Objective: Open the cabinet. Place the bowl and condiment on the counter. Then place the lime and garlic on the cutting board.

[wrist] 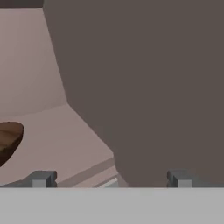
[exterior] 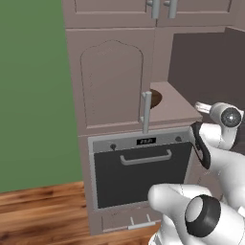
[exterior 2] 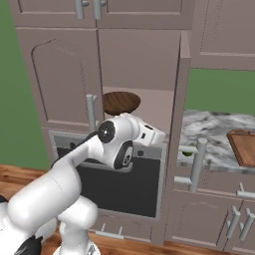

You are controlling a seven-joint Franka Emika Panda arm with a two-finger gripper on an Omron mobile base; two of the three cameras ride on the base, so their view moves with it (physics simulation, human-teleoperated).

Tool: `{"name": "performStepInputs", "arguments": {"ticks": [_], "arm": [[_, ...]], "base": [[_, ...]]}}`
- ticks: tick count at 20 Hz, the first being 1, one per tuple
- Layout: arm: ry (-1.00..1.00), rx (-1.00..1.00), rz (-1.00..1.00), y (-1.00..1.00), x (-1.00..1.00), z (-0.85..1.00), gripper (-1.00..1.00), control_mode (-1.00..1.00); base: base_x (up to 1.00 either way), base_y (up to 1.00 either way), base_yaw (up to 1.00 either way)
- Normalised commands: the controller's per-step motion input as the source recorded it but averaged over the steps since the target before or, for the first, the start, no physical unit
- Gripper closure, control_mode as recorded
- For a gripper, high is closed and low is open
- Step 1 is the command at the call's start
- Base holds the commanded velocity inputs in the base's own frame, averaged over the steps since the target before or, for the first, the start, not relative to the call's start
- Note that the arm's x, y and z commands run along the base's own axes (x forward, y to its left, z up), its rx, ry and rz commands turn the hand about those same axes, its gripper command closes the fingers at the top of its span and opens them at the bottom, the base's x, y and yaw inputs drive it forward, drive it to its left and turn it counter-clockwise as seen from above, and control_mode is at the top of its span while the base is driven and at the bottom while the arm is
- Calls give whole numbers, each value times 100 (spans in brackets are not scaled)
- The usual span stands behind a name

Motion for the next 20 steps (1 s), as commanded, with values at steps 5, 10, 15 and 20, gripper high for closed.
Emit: {"name": "performStepInputs", "arguments": {"ticks": [5, 10, 15, 20], "arm": [[0, 3, 20, 45, -2, 0, -100, -100], [0, 0, 22, 53, 0, 0, -100, -100], [0, 0, 19, 55, -4, 0, -100, -100], [0, 0, 13, 54, -19, 5, -100, -100]], "base": [[0, 0, 0], [0, 0, 0], [0, 0, 0], [0, 0, 0]]}}
